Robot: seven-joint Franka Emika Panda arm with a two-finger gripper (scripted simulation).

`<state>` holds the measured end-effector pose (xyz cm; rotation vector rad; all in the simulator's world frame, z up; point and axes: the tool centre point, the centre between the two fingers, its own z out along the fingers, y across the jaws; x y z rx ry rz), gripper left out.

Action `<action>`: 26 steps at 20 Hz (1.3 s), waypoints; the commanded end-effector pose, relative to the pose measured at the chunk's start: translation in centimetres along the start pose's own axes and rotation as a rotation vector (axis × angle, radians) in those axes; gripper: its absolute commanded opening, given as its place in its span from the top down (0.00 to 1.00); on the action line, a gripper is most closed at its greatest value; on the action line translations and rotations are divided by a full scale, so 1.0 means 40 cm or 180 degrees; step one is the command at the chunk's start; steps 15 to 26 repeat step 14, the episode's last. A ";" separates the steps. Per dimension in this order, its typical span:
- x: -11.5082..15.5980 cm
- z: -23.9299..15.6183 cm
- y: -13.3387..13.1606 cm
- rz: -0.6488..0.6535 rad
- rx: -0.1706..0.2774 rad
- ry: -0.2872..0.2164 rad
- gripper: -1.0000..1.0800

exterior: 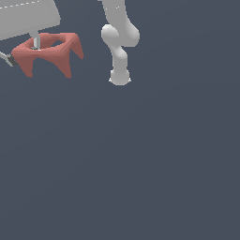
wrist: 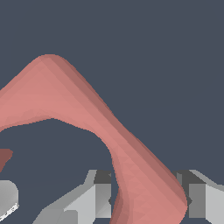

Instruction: Pick up the object and move it to a goal position.

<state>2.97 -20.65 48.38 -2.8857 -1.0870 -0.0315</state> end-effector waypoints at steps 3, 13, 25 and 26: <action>0.001 -0.019 0.009 -0.0001 0.0000 0.0000 1.00; 0.002 -0.034 0.017 -0.0001 0.0000 0.0000 1.00; 0.002 -0.034 0.017 -0.0001 0.0000 0.0000 1.00; 0.002 -0.034 0.017 -0.0001 0.0000 0.0000 1.00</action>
